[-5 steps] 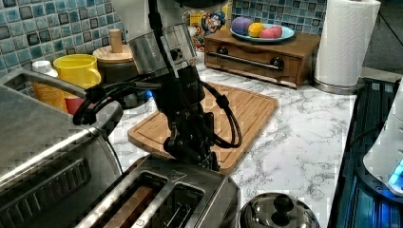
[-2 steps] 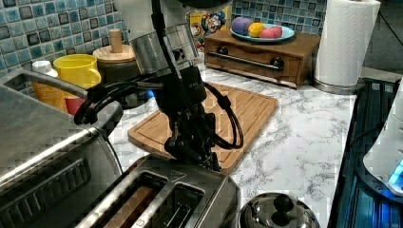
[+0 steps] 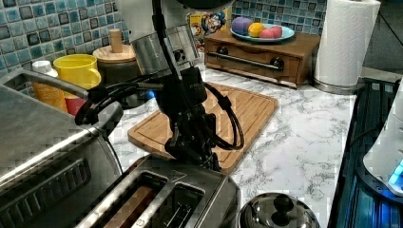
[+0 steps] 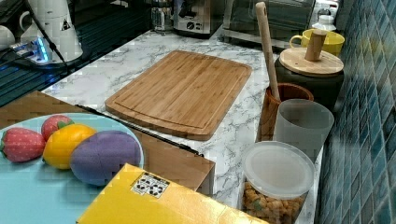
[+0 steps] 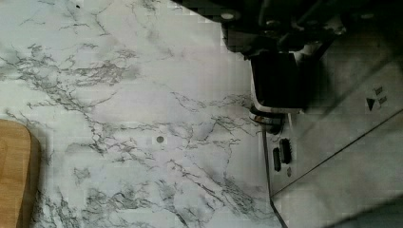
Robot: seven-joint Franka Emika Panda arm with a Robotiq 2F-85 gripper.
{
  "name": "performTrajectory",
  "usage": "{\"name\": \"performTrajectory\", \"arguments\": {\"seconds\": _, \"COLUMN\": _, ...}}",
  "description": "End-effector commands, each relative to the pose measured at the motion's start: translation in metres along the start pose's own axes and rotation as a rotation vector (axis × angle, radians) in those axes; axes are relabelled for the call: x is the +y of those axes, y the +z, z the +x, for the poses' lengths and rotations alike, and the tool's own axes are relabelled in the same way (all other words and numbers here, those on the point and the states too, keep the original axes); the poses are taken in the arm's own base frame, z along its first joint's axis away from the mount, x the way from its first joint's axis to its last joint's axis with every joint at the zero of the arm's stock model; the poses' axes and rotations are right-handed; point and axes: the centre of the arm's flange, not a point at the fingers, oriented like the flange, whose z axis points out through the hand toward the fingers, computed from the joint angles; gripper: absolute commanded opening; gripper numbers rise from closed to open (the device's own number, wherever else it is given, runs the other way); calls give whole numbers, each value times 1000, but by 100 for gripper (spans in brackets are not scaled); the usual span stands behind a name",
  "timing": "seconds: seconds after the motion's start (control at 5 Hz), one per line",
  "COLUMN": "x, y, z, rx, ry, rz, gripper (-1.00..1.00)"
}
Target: Turn on the toaster.
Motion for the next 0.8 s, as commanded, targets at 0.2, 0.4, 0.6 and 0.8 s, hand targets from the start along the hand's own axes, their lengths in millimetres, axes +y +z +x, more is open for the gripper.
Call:
{"name": "performTrajectory", "arguments": {"seconds": 0.2, "x": 19, "y": -25, "z": 45, "rx": 164, "ry": 81, "rz": 114, "gripper": -100}}
{"name": "performTrajectory", "arguments": {"seconds": 0.4, "x": 19, "y": -25, "z": 45, "rx": 164, "ry": 81, "rz": 114, "gripper": -100}}
{"name": "performTrajectory", "arguments": {"seconds": 0.6, "x": 19, "y": -25, "z": 45, "rx": 164, "ry": 81, "rz": 114, "gripper": -100}}
{"name": "performTrajectory", "arguments": {"seconds": 0.8, "x": 19, "y": -25, "z": 45, "rx": 164, "ry": 81, "rz": 114, "gripper": -100}}
